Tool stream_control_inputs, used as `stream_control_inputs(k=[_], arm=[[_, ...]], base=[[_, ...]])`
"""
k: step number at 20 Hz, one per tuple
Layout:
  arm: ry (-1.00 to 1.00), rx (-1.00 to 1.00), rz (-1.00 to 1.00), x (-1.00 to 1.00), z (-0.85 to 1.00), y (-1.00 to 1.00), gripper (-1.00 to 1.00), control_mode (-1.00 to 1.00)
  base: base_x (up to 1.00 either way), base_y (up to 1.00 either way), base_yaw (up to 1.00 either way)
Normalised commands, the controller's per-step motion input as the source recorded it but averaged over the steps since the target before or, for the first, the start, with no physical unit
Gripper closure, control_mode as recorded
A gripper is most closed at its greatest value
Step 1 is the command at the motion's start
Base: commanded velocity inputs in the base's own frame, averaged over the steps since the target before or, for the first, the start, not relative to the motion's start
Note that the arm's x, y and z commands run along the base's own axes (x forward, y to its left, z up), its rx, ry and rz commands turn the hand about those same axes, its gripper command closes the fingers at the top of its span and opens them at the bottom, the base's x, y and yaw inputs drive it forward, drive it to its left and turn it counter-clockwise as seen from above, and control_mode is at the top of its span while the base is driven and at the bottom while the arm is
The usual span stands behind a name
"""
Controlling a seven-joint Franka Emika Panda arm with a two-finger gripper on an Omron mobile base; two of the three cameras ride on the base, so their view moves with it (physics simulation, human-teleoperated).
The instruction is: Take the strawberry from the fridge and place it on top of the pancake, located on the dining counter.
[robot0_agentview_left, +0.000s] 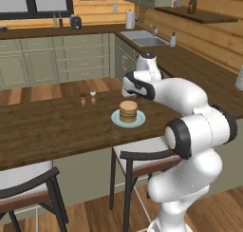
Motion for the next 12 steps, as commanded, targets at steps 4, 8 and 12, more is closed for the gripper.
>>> stream_control_inputs(k=[4, 8, 12], arm=[[-0.01, 0.0, 0.01, 0.97, -0.44, 0.0, 1.0, -1.0], [-0.01, 0.0, 0.02, 0.29, -0.28, 0.0, 1.0, -1.0], [0.0, 0.0, 0.0, 0.46, -0.35, 0.02, 1.0, -1.0]], base=[[0.0, 0.0, 0.0], [0.0, 0.0, 0.0], [0.0, 0.0, 0.0]])
